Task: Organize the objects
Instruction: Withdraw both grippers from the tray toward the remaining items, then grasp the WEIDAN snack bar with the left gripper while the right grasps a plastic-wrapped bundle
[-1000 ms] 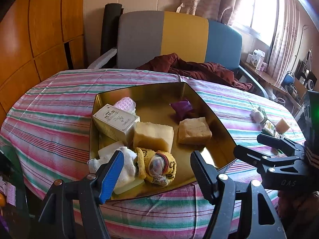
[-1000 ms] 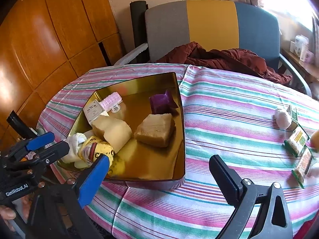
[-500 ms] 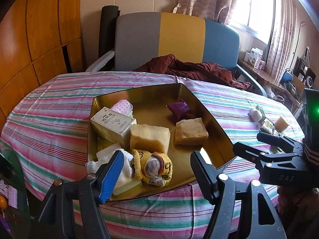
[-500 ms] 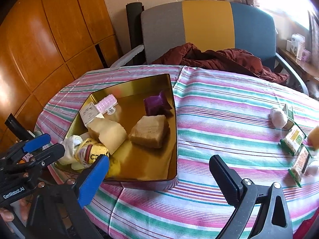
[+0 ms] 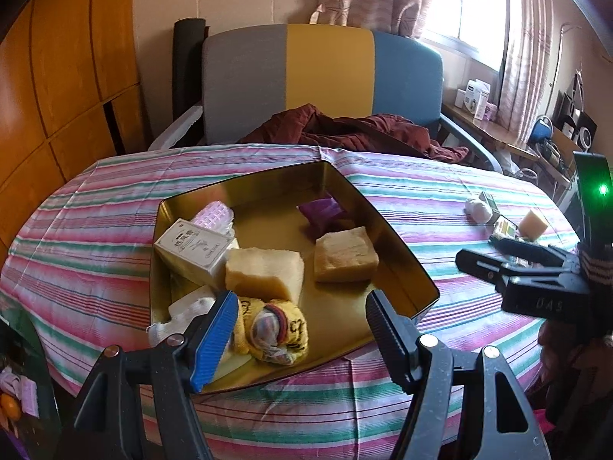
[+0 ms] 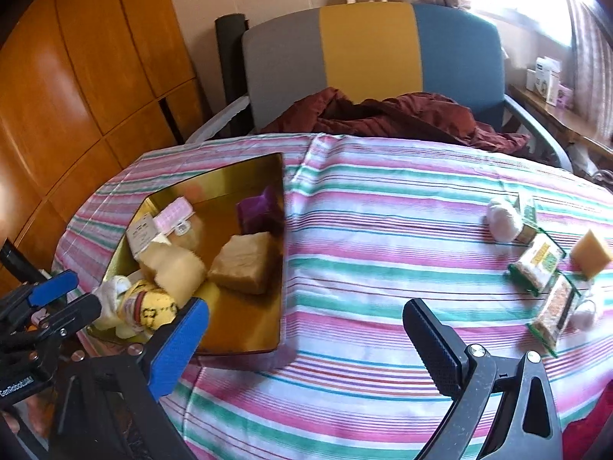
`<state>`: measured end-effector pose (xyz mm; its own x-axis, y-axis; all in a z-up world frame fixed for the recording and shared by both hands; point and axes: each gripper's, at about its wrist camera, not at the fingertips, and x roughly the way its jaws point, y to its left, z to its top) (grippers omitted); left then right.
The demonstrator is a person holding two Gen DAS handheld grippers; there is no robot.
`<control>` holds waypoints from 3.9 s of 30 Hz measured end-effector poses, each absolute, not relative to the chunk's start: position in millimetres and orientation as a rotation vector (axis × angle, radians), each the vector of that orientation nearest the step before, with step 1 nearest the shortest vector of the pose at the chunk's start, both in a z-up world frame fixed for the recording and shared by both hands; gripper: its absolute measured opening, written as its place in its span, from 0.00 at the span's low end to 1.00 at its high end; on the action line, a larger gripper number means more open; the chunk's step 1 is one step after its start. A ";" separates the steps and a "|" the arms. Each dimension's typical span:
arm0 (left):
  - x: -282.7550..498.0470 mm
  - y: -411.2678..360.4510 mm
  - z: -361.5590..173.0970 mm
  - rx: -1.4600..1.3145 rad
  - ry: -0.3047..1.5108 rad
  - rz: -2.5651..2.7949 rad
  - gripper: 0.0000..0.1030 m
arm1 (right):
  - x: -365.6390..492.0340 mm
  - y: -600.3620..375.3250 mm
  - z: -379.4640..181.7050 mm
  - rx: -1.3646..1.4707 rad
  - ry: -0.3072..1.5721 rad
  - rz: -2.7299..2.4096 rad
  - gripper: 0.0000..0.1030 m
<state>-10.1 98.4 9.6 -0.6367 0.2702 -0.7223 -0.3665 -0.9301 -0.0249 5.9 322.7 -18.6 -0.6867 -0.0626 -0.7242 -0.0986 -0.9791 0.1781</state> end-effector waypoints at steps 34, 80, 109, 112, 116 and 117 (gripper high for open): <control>-19.3 260.4 2.5 -1.087 0.336 2.149 0.66 | 115.5 622.7 -28.5 -0.936 0.676 2.140 0.99; -59.3 491.3 -106.9 -1.141 0.528 1.781 0.46 | 115.9 635.4 -33.8 -0.965 0.864 2.214 0.97; -9.0 353.1 -105.8 -1.116 0.374 1.947 0.46 | 58.1 585.2 -93.7 -1.355 0.944 2.251 0.89; -5.0 352.1 -106.2 -1.088 0.393 1.956 0.46 | 53.5 584.9 -94.5 -1.337 0.903 2.242 0.89; -5.6 350.2 -105.8 -1.081 0.381 1.953 0.46 | 65.2 597.8 -79.5 -1.232 0.900 2.245 0.89; -5.8 350.2 -106.1 -1.079 0.379 1.953 0.46 | 68.6 602.1 -74.1 -1.196 0.916 2.253 0.89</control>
<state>-5.8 350.2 -106.1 -0.2661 0.5333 -0.8030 -0.7947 -0.5928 -0.1303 68.6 602.1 -74.1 -0.5366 0.0626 -0.8415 -0.6322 -0.6903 0.3518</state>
